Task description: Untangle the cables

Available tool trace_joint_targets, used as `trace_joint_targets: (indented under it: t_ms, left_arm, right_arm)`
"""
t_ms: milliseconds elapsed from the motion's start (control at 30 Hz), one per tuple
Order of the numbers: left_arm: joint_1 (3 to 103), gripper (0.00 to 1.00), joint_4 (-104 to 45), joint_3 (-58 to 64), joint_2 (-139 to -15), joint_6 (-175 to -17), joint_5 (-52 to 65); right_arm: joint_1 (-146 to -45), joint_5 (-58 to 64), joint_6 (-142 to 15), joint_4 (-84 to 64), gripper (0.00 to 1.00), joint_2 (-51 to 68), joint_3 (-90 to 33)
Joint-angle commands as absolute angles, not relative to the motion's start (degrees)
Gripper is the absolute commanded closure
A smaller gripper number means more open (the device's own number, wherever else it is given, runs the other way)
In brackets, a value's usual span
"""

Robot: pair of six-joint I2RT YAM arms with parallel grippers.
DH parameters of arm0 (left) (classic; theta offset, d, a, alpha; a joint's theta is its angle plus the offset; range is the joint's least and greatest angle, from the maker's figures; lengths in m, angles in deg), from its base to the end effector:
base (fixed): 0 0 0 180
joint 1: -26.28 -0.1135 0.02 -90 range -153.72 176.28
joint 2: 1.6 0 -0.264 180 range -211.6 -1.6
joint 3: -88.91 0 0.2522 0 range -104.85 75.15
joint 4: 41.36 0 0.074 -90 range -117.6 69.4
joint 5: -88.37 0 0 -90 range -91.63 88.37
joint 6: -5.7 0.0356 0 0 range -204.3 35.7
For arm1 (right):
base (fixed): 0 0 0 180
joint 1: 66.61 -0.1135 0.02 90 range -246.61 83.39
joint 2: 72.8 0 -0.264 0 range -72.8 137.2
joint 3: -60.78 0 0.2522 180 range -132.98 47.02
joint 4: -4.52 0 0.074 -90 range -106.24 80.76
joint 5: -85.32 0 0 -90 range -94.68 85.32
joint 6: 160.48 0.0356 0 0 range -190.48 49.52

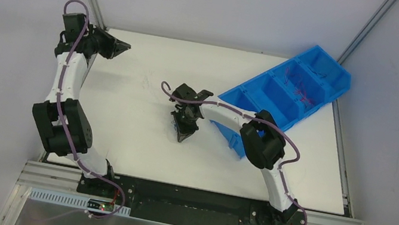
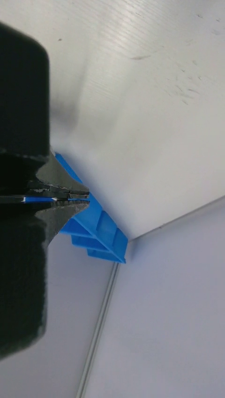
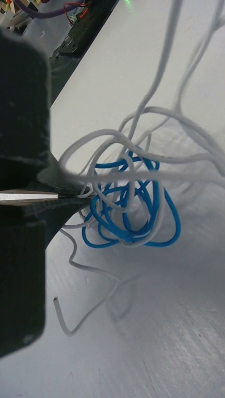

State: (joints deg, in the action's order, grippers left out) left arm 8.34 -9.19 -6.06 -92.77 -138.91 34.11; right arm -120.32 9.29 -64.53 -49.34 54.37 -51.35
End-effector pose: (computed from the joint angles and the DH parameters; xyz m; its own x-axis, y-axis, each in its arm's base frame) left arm 0.3561 0.0934 0.3453 -0.4566 -0.8434 -0.2833 -0.2301 0.4196 -0.8781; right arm 0.2666 0.3776 0.1572 -0.6356 -0.6957 -0.3347 -0.7719 0.5796 0.2613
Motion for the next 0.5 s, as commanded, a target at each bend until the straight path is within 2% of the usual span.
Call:
trace_joint_targets:
  t_ms: [0,167,233,333,467]
  left_arm:
    - [5.0,1.00,-20.7,-3.1,-90.6,-152.6,37.7]
    - [2.8,1.00,-60.4,8.9,-93.8,-182.8,36.0]
    - [3.1,1.00,-61.3,5.4,-95.4,-183.3,35.8]
    - [3.9,1.00,-51.2,-2.4,-95.1,-176.1,37.4]
    - [3.6,1.00,-50.6,-1.9,-92.7,-176.6,35.9]
  right_arm:
    - [-120.3,1.4,-68.0,-57.4,1.00,59.6,-44.4]
    - [-120.3,1.4,-68.3,-57.5,1.00,58.2,-41.3]
    - [-120.2,1.7,-68.4,-57.2,1.00,57.7,-40.0]
    - [-120.1,2.2,-68.5,-56.8,1.00,56.9,-38.2]
    - [-119.4,2.9,-68.4,-55.7,1.00,55.6,-34.8]
